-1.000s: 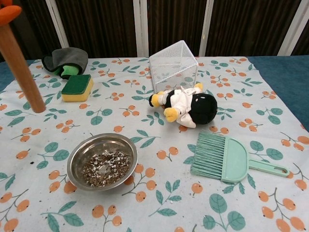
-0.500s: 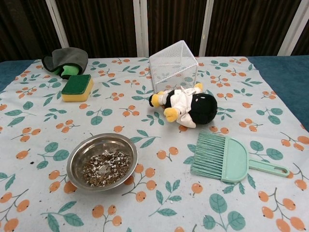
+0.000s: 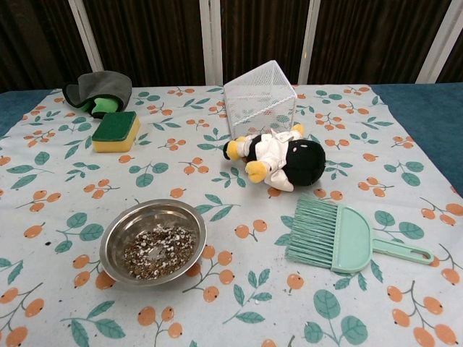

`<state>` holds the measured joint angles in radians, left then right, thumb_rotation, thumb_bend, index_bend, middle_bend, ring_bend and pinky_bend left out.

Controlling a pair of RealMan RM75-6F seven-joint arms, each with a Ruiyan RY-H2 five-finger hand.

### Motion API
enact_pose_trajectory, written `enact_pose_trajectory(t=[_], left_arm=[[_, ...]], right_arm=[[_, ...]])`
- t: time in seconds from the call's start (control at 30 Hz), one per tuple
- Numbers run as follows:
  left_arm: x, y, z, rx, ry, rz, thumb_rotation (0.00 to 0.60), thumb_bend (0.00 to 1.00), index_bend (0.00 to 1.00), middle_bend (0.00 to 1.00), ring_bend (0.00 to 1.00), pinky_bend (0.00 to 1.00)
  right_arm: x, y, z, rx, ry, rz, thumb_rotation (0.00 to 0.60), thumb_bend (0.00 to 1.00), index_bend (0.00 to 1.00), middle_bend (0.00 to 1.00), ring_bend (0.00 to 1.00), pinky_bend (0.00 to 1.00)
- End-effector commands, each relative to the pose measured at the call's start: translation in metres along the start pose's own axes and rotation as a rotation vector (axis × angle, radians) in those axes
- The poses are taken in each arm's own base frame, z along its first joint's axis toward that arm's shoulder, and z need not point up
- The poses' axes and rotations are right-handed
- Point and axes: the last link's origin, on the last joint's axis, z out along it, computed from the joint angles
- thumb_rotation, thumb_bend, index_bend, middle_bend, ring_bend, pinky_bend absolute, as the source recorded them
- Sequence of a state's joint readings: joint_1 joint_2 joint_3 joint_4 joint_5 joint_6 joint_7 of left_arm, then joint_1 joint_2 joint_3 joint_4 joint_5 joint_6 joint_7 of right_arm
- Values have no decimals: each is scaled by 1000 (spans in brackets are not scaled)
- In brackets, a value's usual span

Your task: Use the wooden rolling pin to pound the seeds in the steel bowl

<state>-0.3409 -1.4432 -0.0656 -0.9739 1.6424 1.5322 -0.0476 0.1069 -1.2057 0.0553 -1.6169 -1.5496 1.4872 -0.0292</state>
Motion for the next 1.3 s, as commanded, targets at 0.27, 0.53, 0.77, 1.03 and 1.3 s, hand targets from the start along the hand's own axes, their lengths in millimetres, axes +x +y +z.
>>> enact_pose_trajectory(t=[0.27, 0.53, 0.77, 1.03, 1.3], left_arm=[[1, 33, 14, -39, 28, -75, 600, 624, 453, 486, 196, 30], [6, 42, 16, -32, 13, -93, 600, 424, 261, 246, 106, 3], [10, 47, 15, -21, 15, -132, 600, 400, 239, 223, 85, 2], [23, 50, -2, 64, 26, -242, 600, 334, 236, 192, 50, 0], [49, 37, -60, 214, -93, -259, 600, 236, 98, 42, 0, 0]], right_arm=[[1, 1, 0, -1, 2, 1, 600, 269, 0, 0, 0, 0], [0, 0, 0, 1, 2, 4, 600, 269, 0, 0, 0, 0], [0, 0, 0, 0, 3, 4, 600, 268, 0, 0, 0, 0], [0, 1, 0, -2, -1, 3, 600, 268, 0, 0, 0, 0], [0, 1, 0, 6, -2, -6, 600, 268, 0, 0, 0, 0]])
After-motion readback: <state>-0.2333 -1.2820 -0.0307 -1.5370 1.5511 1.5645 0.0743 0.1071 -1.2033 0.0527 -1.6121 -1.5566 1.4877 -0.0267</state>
